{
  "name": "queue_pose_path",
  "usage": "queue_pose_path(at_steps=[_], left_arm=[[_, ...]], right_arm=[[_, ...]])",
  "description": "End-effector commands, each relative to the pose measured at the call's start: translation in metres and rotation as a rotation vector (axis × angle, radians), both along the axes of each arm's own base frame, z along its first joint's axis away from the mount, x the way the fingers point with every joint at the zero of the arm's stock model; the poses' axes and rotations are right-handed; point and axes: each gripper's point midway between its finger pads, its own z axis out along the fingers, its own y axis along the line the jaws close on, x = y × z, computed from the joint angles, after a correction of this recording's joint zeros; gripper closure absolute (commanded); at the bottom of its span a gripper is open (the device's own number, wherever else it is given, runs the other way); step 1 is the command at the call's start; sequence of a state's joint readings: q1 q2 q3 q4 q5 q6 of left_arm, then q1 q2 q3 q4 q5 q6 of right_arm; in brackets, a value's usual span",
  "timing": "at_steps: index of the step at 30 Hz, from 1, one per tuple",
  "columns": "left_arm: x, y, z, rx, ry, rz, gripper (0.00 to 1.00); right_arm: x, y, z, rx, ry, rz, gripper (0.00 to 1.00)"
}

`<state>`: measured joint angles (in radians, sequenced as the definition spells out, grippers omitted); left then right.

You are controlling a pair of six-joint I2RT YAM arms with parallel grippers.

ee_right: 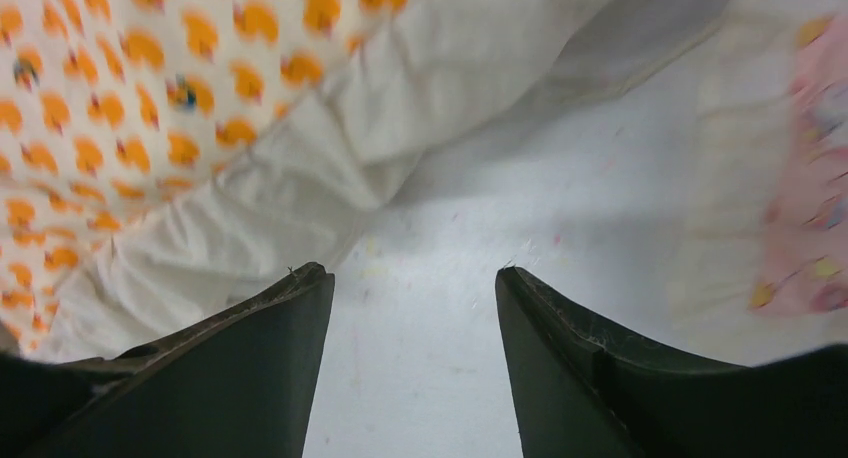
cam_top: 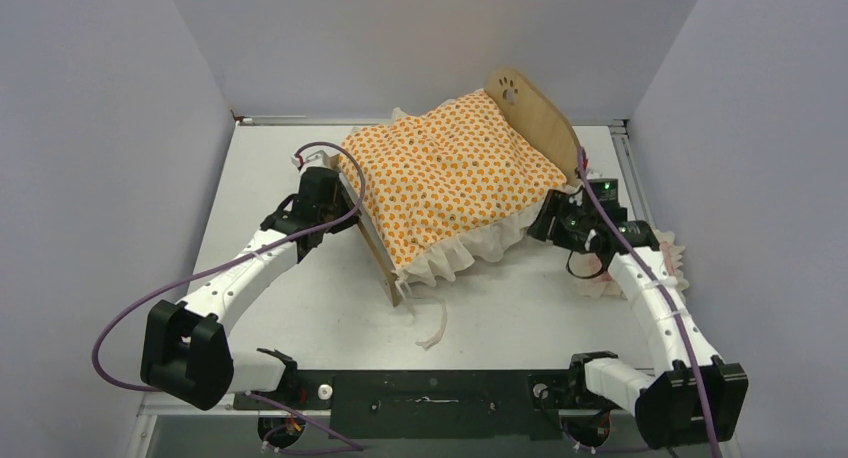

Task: Set up the pet bed

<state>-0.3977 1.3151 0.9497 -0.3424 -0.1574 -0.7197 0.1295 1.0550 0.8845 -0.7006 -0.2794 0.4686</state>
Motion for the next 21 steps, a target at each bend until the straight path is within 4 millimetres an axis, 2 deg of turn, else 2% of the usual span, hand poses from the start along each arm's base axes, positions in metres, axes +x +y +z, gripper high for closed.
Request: queue_pose_path(at_steps=[1,3,6,12,14,17,21], left_arm=[[-0.017,-0.003,-0.016,0.038,0.082,-0.059,1.0],[-0.019,-0.003,-0.016,0.037,0.085,-0.062,1.0],[-0.023,-0.002,-0.018,0.042,0.097,-0.071,1.0],[-0.04,0.001,-0.017,0.042,0.117,-0.095,1.0],[-0.051,-0.001,-0.019,0.03,0.132,-0.113,1.0],[-0.074,-0.007,-0.02,0.013,0.143,-0.141,1.0],[-0.114,-0.018,-0.023,-0.017,0.163,-0.174,1.0]], right_arm=[[0.071,-0.057,0.052,-0.19,-0.214,-0.128,0.38],[0.097,-0.072,0.065,-0.229,-0.266,-0.179,0.39],[0.131,-0.081,0.064,-0.255,-0.288,-0.212,0.4],[0.183,-0.083,0.049,-0.267,-0.328,-0.207,0.52],[0.199,-0.081,0.051,-0.278,-0.349,-0.184,0.56],[0.221,-0.068,0.049,-0.267,-0.381,-0.123,0.6],[0.243,-0.023,0.052,-0.234,-0.438,0.023,0.61]])
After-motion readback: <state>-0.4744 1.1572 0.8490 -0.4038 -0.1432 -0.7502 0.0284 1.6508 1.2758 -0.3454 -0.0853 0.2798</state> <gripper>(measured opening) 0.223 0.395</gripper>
